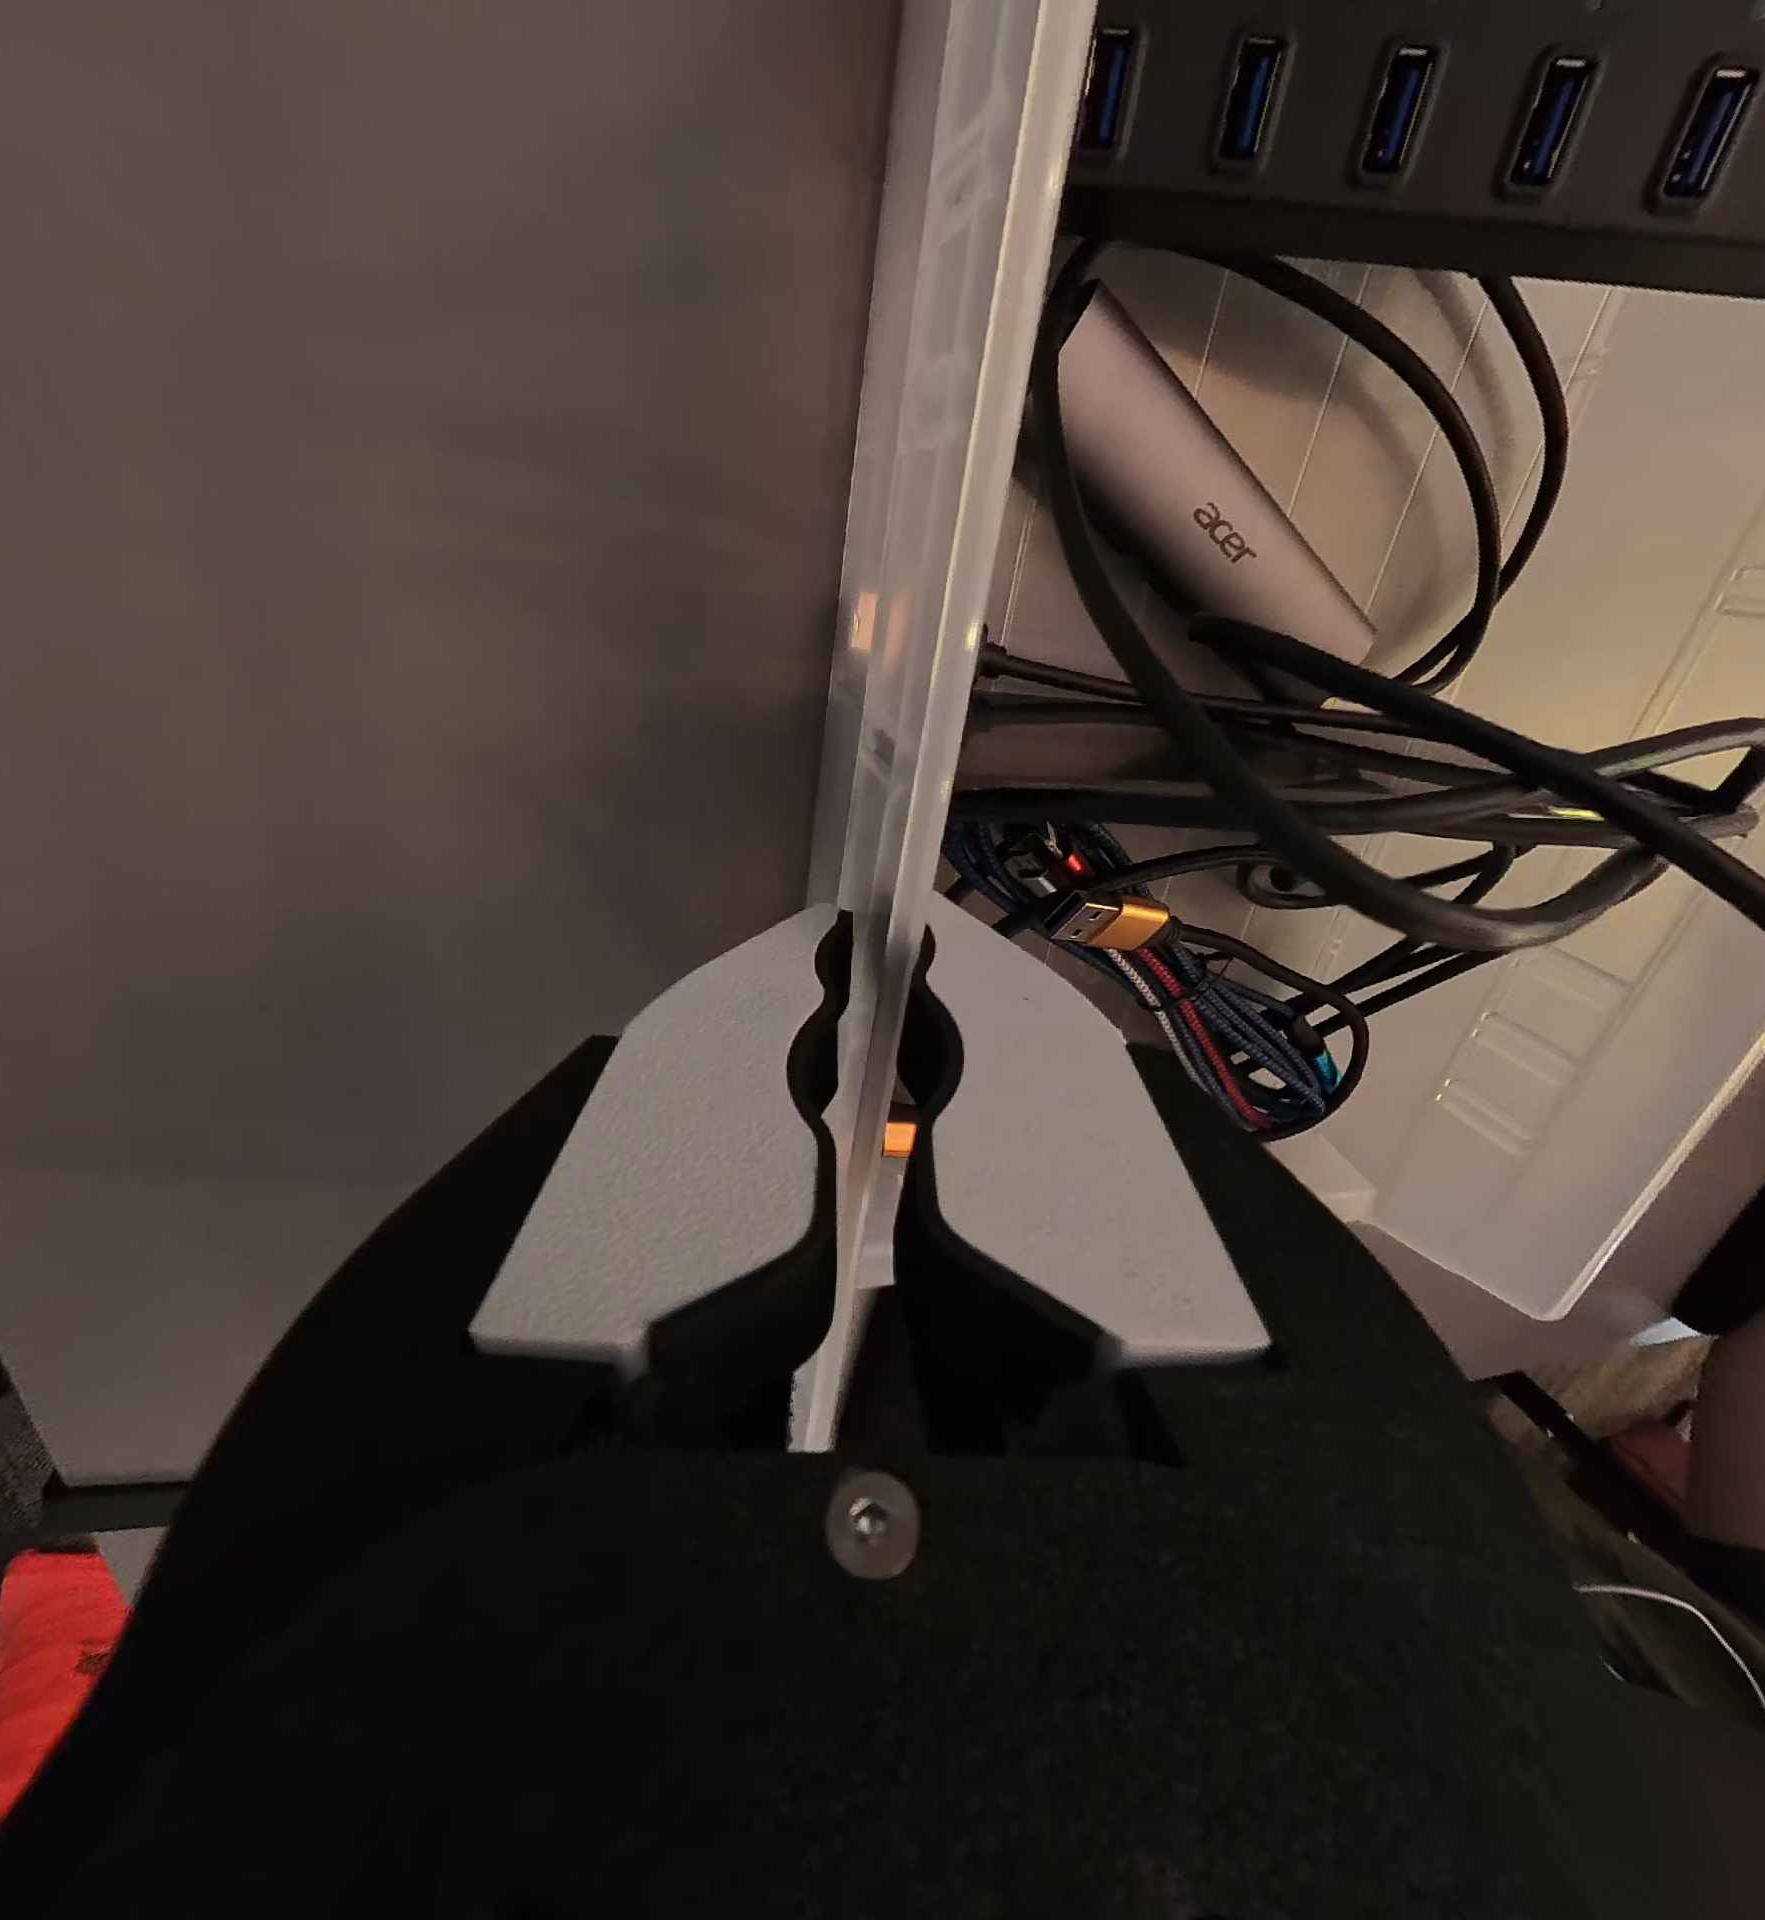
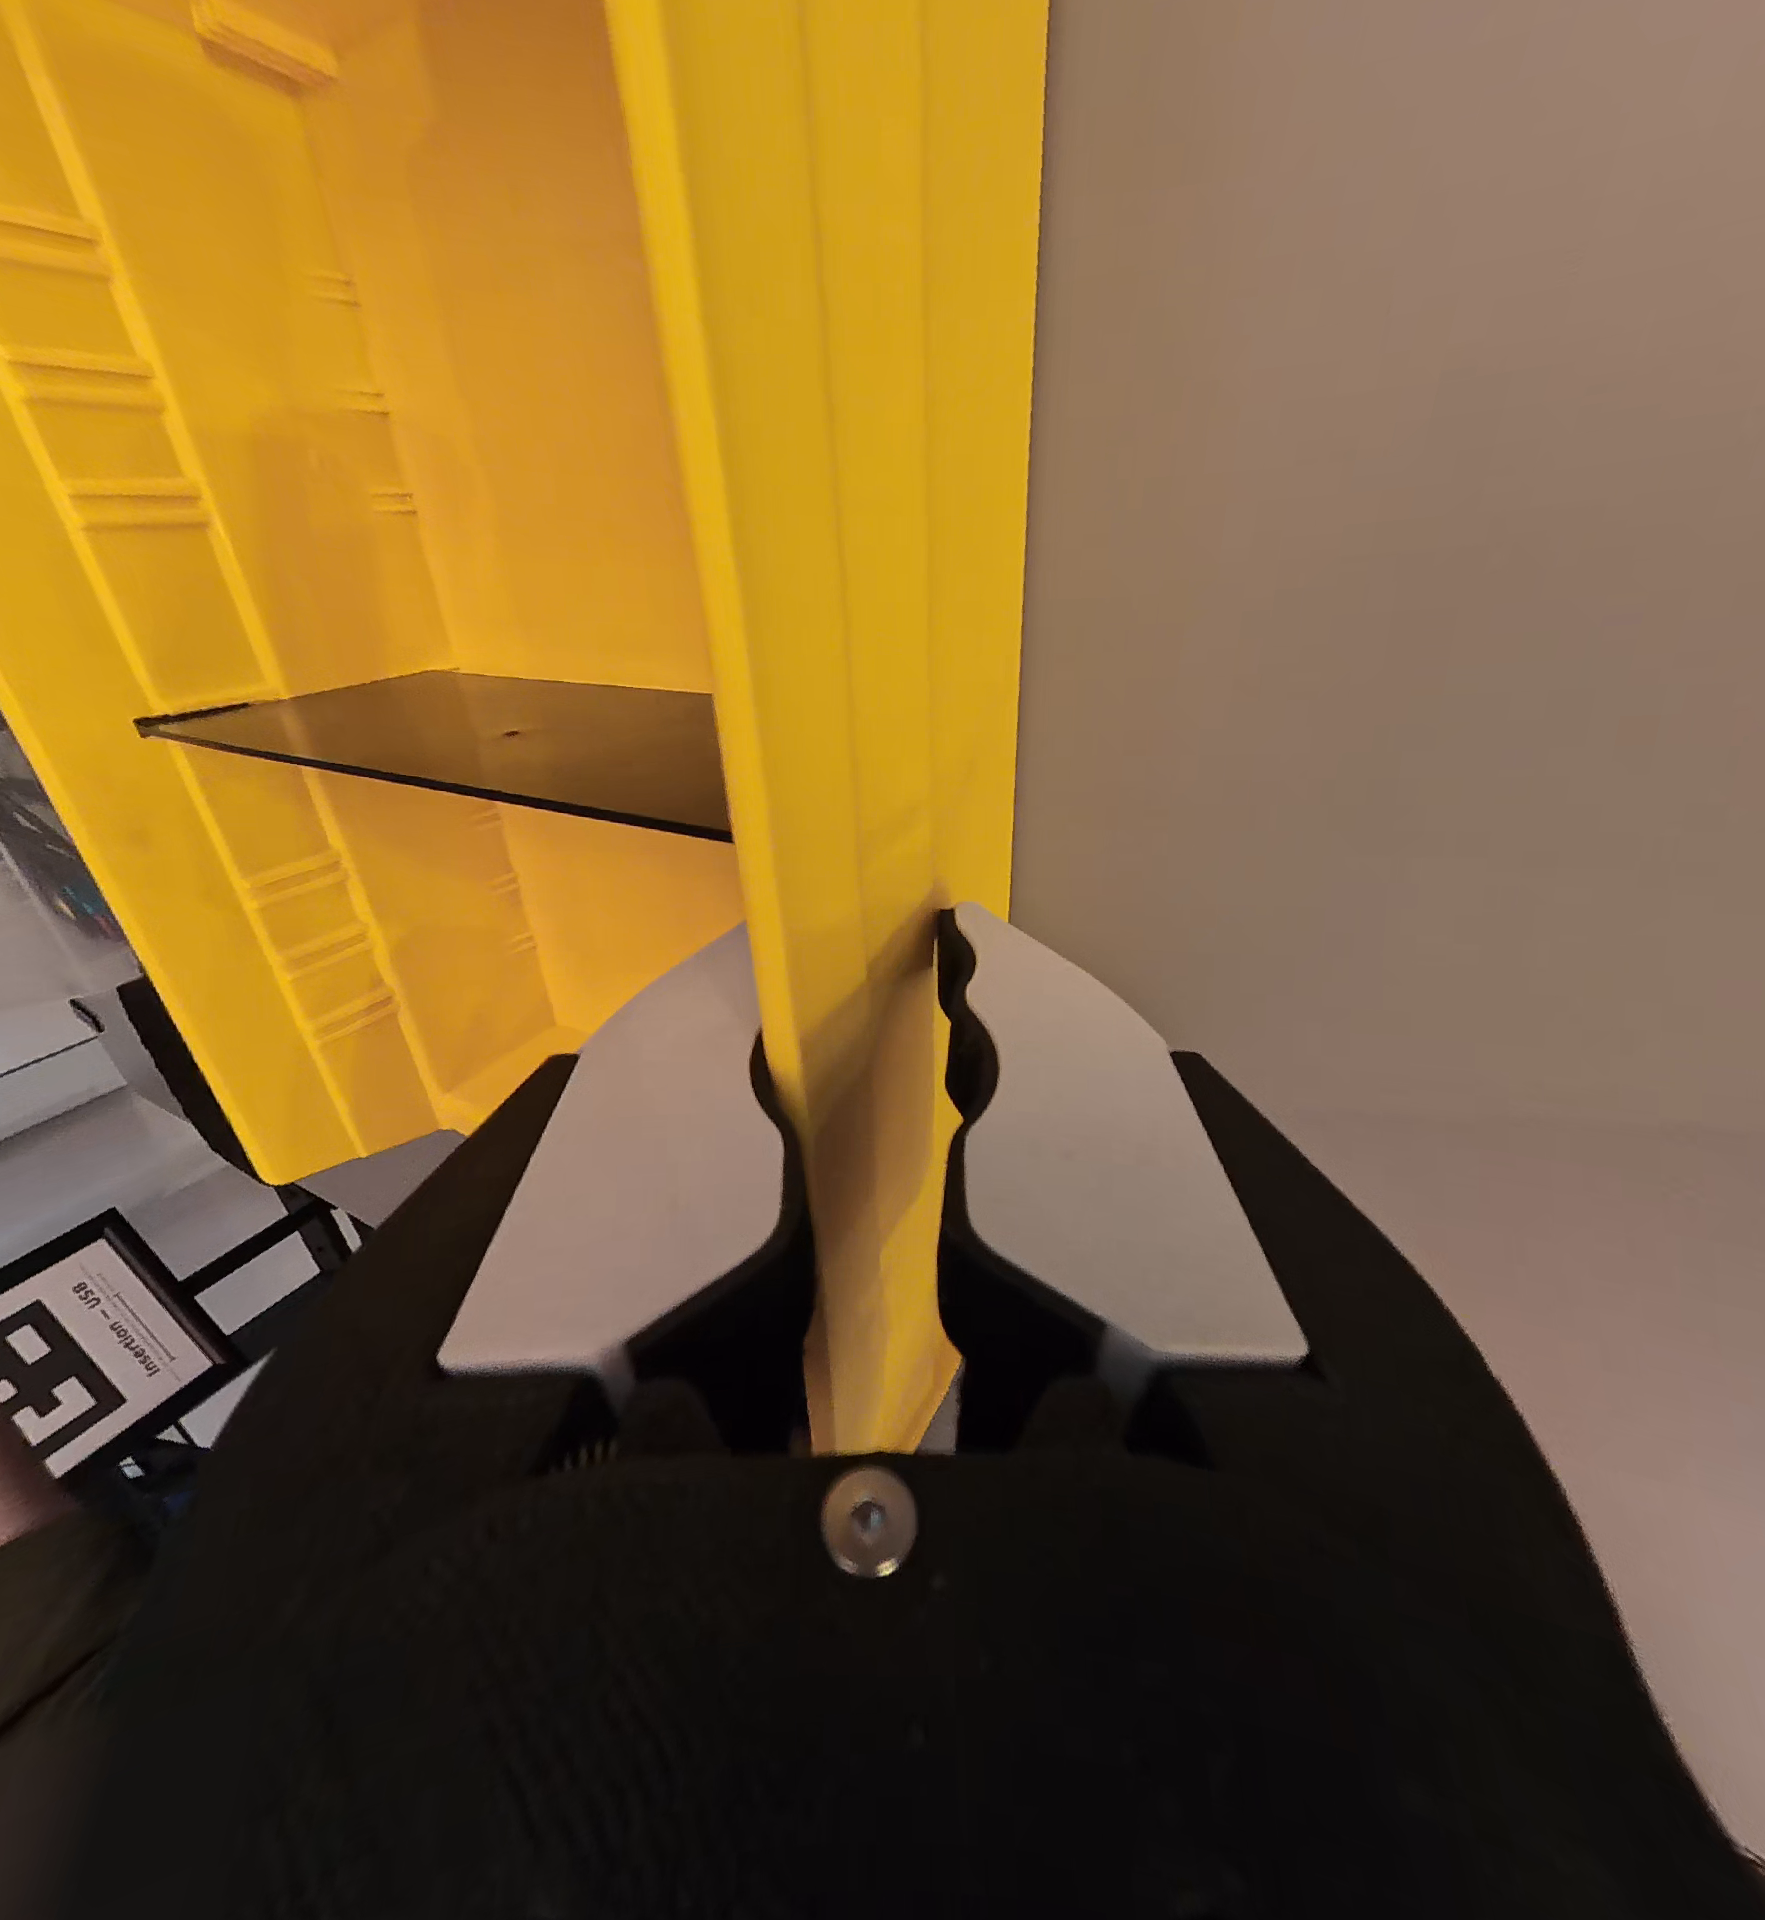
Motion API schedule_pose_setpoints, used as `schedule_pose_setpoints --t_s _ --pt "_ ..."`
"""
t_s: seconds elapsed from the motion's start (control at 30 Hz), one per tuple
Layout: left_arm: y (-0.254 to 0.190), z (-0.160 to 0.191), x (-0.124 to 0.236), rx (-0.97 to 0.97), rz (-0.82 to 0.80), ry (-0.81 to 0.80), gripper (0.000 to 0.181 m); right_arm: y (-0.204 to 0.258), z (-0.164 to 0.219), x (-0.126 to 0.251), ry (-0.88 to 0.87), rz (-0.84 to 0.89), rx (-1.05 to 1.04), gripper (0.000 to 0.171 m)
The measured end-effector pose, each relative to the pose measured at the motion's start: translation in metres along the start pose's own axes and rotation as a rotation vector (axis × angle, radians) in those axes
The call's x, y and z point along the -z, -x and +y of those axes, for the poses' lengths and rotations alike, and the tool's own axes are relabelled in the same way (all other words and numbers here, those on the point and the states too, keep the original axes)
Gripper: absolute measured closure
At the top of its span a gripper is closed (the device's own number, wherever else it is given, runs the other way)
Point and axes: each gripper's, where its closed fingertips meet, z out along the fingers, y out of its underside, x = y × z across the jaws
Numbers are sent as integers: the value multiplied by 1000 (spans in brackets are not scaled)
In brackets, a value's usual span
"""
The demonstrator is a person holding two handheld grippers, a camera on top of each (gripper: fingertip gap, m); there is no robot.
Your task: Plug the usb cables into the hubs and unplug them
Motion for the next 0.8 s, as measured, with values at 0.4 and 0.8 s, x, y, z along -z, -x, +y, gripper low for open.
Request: schedule_pose_setpoints --t_s 0.4,0.8 --pt "2 -20 17 -157 19 -169 174 4 -8 7 -65 -88 -37 140" --pt "-52 -7 119 -542 157 -664 163 56 -23 99 -482 -150 143 141"
